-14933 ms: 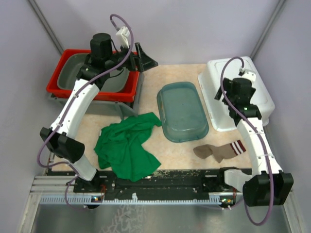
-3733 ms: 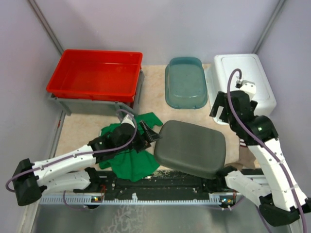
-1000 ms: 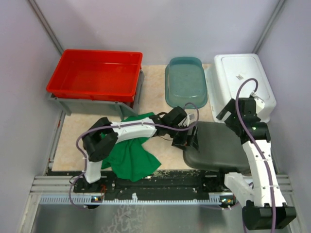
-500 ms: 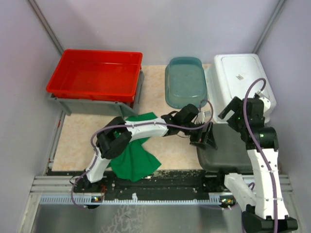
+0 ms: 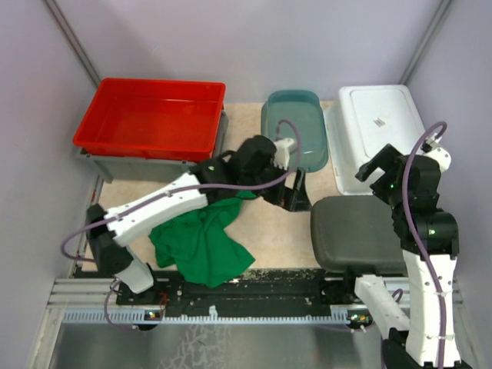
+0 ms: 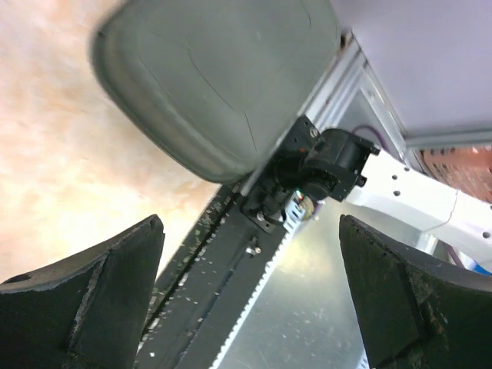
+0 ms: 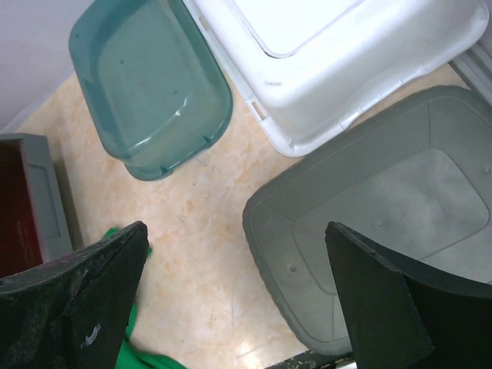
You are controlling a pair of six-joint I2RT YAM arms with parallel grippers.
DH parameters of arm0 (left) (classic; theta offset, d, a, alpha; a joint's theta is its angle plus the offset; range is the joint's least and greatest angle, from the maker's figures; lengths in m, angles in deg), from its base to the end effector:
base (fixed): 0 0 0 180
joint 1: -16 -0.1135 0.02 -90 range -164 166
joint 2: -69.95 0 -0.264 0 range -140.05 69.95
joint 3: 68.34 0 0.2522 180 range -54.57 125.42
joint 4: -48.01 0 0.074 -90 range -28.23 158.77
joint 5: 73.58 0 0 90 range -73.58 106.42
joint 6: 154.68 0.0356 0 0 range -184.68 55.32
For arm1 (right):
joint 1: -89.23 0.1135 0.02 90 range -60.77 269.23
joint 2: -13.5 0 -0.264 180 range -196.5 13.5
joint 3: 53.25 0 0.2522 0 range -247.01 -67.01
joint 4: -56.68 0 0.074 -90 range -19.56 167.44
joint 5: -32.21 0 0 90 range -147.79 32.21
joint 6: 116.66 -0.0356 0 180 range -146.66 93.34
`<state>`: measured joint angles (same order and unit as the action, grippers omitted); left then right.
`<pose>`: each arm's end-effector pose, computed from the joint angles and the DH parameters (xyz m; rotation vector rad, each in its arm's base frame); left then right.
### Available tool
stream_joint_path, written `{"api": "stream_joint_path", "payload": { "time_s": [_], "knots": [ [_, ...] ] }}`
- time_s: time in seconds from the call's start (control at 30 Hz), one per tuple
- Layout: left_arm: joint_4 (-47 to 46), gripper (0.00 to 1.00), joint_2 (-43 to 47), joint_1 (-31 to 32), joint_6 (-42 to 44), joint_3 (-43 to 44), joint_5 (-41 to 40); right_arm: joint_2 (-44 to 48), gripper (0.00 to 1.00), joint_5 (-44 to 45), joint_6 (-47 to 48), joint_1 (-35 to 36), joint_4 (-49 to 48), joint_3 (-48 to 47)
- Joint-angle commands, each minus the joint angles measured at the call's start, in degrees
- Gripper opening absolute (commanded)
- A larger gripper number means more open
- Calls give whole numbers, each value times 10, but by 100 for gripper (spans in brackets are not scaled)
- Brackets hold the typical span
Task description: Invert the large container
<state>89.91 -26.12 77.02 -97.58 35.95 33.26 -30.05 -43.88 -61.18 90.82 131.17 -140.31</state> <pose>0.1787 -0.3439 0.3521 0.7696 2.2882 -1.1847 0.1048 -0.0057 0.4131 0.7313 1.9647 0.1243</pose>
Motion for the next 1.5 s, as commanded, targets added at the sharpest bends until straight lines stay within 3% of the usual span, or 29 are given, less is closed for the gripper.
{"api": "stream_joint_path", "payload": {
  "time_s": [0.0, 0.17, 0.27, 0.43, 0.7, 0.83, 0.97, 1.37, 1.47],
  "knots": [
    [124, 100, 74, -39, 64, 50, -118, 2, 99, -9, 9, -4, -40, -22],
    [187, 100, 122, -169, 86, 138, -137, 7, 99, -41, 1, -4, -66, 2],
    [231, 100, 120, -228, 113, 183, -204, 5, 99, -71, -9, -4, -80, 15],
    [274, 100, 57, -267, 181, 221, -284, 3, 98, -109, -19, -4, -94, 32],
    [257, 99, -40, -293, 234, 220, -302, 6, 99, -114, -9, -4, -74, 33],
    [238, 88, -65, -300, 235, 204, -308, 14, 98, -110, -4, -4, -63, 34],
    [231, 71, -84, -304, 250, 197, -319, 17, 98, -109, -2, -4, -61, 33],
    [259, 0, -88, -306, 274, 229, -322, 19, 98, -122, -13, -4, -81, 55],
    [282, 0, -68, -307, 273, 271, -320, 17, 98, -130, -17, -4, -89, 58]
  ]
}}
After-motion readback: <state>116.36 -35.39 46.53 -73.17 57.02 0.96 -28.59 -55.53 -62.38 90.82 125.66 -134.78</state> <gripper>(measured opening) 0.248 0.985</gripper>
